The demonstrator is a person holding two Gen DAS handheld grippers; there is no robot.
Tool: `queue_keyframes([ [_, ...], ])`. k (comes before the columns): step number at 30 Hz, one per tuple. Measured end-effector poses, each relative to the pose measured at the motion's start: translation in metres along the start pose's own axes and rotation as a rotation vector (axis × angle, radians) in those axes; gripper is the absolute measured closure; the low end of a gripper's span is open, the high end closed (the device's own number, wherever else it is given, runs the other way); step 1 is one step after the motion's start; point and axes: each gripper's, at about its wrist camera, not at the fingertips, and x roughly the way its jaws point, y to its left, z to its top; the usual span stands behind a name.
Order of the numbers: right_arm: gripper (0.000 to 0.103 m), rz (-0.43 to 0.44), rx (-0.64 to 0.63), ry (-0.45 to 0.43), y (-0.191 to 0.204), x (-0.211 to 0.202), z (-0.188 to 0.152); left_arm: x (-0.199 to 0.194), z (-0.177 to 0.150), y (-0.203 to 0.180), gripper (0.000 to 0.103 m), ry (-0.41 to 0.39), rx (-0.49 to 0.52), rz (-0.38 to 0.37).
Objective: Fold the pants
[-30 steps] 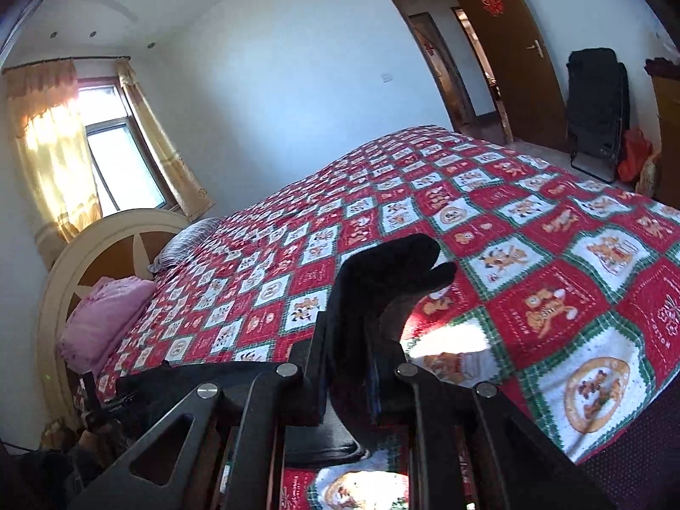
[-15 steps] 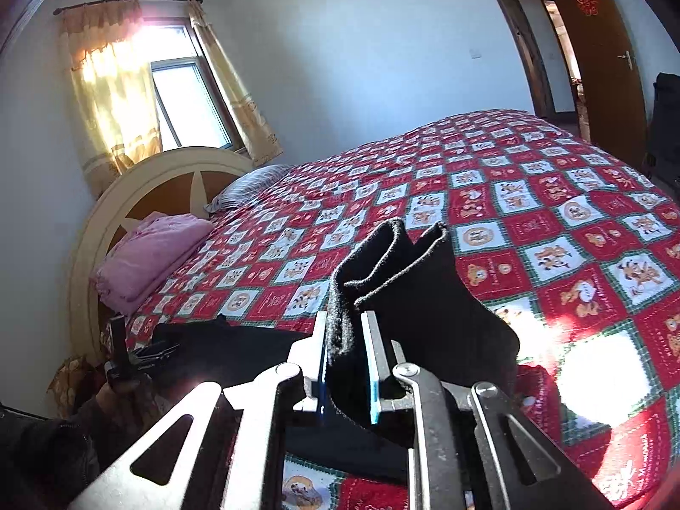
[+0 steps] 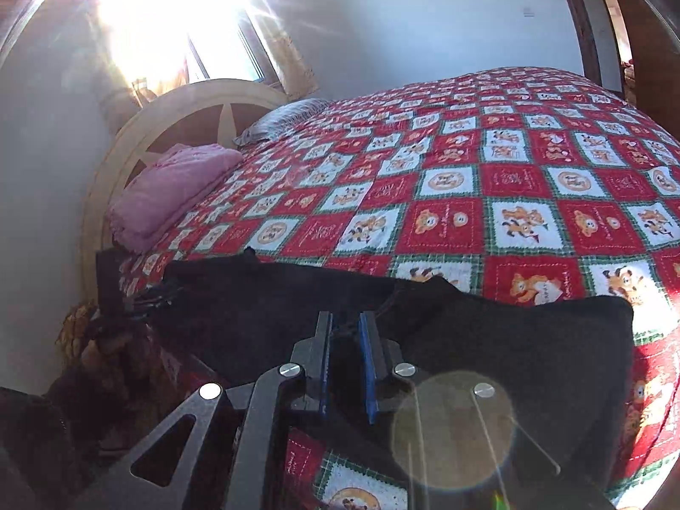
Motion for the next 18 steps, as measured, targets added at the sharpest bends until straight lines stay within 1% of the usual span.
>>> queue_keyframes([
  [3, 0.091, 0.017, -0.004, 0.021, 0.006, 0.01, -0.005, 0.0, 0.001, -0.016, 0.0, 0.009, 0.001, -0.06],
  [4, 0.091, 0.021, -0.012, 0.02, 0.009, 0.011, -0.004, -0.001, 0.001, -0.02, 0.0, 0.013, 0.004, -0.074],
  [7, 0.091, 0.037, -0.032, 0.001, 0.019, 0.01, 0.0, -0.001, 0.001, -0.035, 0.0, 0.025, -0.005, -0.155],
  [9, 0.091, 0.035, -0.053, 0.015, 0.026, 0.017, 0.001, 0.001, 0.002, -0.045, 0.0, 0.034, -0.005, -0.189],
  [11, 0.091, 0.024, -0.08, 0.072, 0.029, 0.032, -0.005, 0.006, 0.001, -0.056, 0.0, 0.048, 0.005, -0.212],
  [12, 0.091, 0.019, -0.081, 0.14, 0.027, 0.047, -0.01, 0.009, 0.0, -0.059, 0.0, 0.057, 0.003, -0.225],
  [13, 0.09, 0.01, -0.074, 0.189, 0.024, 0.056, -0.015, 0.011, 0.0, -0.063, 0.0, 0.065, 0.0, -0.24],
  [14, 0.087, -0.004, -0.066, 0.245, 0.021, 0.066, -0.021, 0.015, 0.0, -0.068, 0.0, 0.076, -0.006, -0.26],
  [15, 0.085, 0.008, -0.063, 0.259, 0.02, 0.068, -0.024, 0.017, 0.0, -0.072, 0.0, 0.086, -0.009, -0.275],
  [16, 0.083, 0.027, -0.062, 0.253, 0.019, 0.064, -0.025, 0.02, 0.0, -0.077, 0.0, 0.097, -0.009, -0.289],
  [17, 0.069, 0.041, -0.063, 0.256, 0.019, 0.061, -0.024, 0.022, 0.0, -0.081, 0.0, 0.107, -0.005, -0.299],
  [18, 0.048, 0.062, -0.065, 0.264, 0.019, 0.054, -0.022, 0.025, 0.001, -0.088, 0.0, 0.117, 0.002, -0.31],
])
